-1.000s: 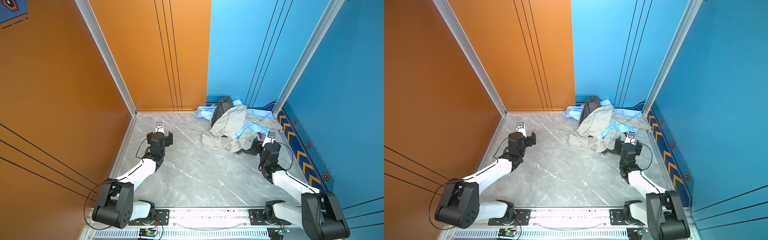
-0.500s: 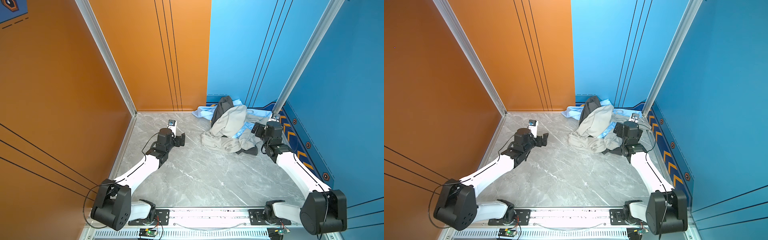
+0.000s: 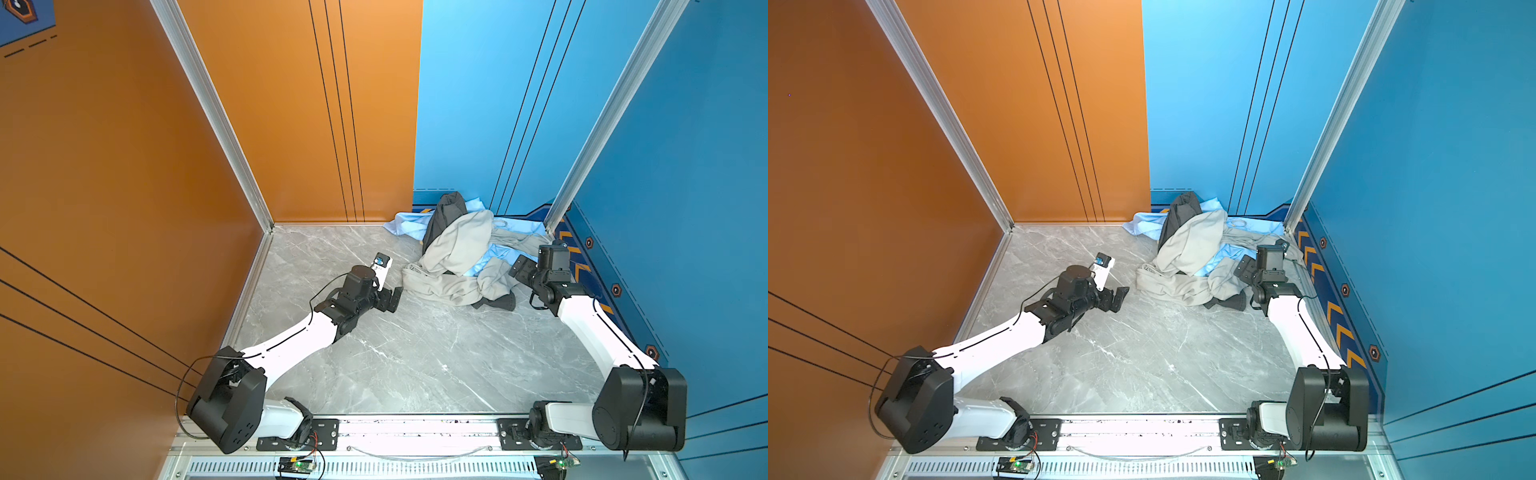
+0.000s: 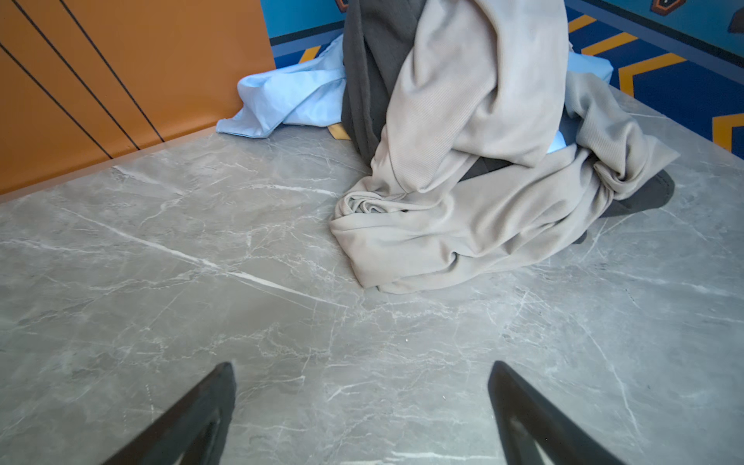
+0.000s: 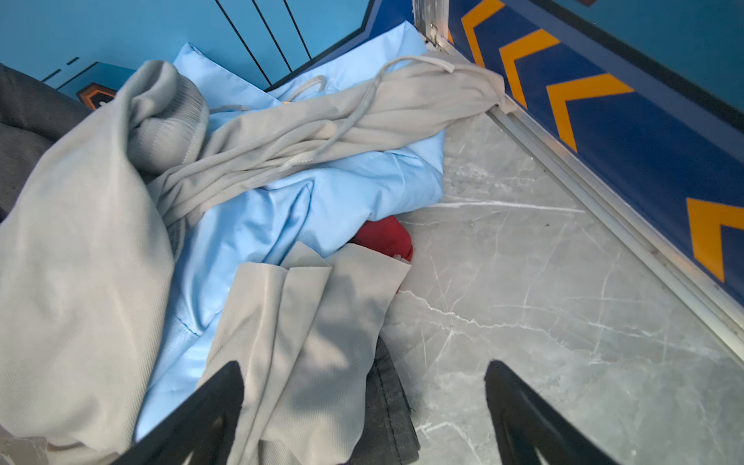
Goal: Pick out a specific cloth from the pile
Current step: 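Reach the right gripper toward the red cloth while the left gripper advances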
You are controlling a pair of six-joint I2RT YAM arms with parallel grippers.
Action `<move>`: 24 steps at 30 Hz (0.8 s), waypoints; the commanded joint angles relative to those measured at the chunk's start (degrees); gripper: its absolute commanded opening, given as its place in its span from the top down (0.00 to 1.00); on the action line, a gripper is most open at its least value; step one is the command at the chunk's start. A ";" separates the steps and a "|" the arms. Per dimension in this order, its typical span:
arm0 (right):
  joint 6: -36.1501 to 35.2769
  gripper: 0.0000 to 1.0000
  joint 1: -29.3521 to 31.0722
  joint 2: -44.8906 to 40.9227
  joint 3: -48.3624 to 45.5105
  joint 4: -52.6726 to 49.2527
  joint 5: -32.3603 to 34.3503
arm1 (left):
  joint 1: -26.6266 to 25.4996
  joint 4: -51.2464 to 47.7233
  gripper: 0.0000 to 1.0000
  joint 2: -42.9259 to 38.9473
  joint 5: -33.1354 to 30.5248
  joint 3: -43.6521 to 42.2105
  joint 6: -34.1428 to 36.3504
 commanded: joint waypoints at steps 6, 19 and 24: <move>4.91 0.08 -6.02 1.25 -0.02 -2.01 -7.03 | -2.57 -1.38 0.01 1.90 2.36 1.87 -0.30; 11.80 0.41 -14.91 15.94 0.87 9.71 -20.88 | -3.79 -1.28 0.01 1.72 4.82 2.03 0.51; 11.63 0.49 -16.78 21.63 1.77 15.50 -27.76 | -3.75 -1.12 0.00 2.16 5.96 2.35 0.09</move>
